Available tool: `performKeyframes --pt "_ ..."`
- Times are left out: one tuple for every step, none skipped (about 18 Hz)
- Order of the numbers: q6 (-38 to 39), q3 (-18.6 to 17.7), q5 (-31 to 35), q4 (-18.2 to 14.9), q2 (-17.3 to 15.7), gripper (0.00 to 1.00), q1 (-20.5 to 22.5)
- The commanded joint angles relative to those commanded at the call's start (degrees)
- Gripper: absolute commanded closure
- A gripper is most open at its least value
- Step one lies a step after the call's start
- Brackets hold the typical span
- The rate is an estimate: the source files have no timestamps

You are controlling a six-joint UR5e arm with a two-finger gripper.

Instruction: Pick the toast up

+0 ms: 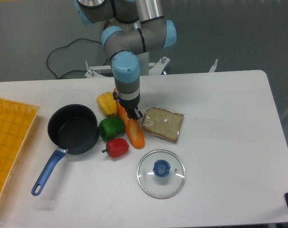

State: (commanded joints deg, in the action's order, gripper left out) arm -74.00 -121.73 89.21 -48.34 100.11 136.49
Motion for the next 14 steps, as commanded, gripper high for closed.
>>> performKeyframes --pt "-0.09 0.35 0.0 -0.09 0.0 0.99 0.09" --pt "-0.26 1.05 0.0 -0.26 -0.09 1.0 0.26" --pt "-0.35 1.75 0.0 -0.44 -0.09 1.0 0.26" --pt "-0.35 2.37 0.0 -0.79 -0.09 1.0 0.44" --pt "-0.35 2.55 0.0 -0.79 -0.09 1.0 0.53" --pt "-0.35 2.99 0.0 -0.97 -0.09 1.0 0.61" --pt "-0.44 3.43 -0.09 -1.66 -0.09 1.0 0.62" --pt "-0.44 4.3 -0.09 -2.71 -0.17 1.0 0.62" --pt "-0.44 5.44 -0.09 -4.29 -0.09 1.0 0.7" --pt "-0.44 6.93 -0.09 -6.74 -0.09 1.0 0.88" --pt "-0.44 8.69 -0.09 -9.81 -0.17 1.0 1.14" --pt "-0.44 10.7 -0.09 -13.06 -0.17 1.0 1.23" --pt "-0.44 12.47 -0.09 -15.79 -0.17 1.0 1.32" --pt "-0.44 14.05 -0.17 -17.91 -0.26 1.0 1.49"
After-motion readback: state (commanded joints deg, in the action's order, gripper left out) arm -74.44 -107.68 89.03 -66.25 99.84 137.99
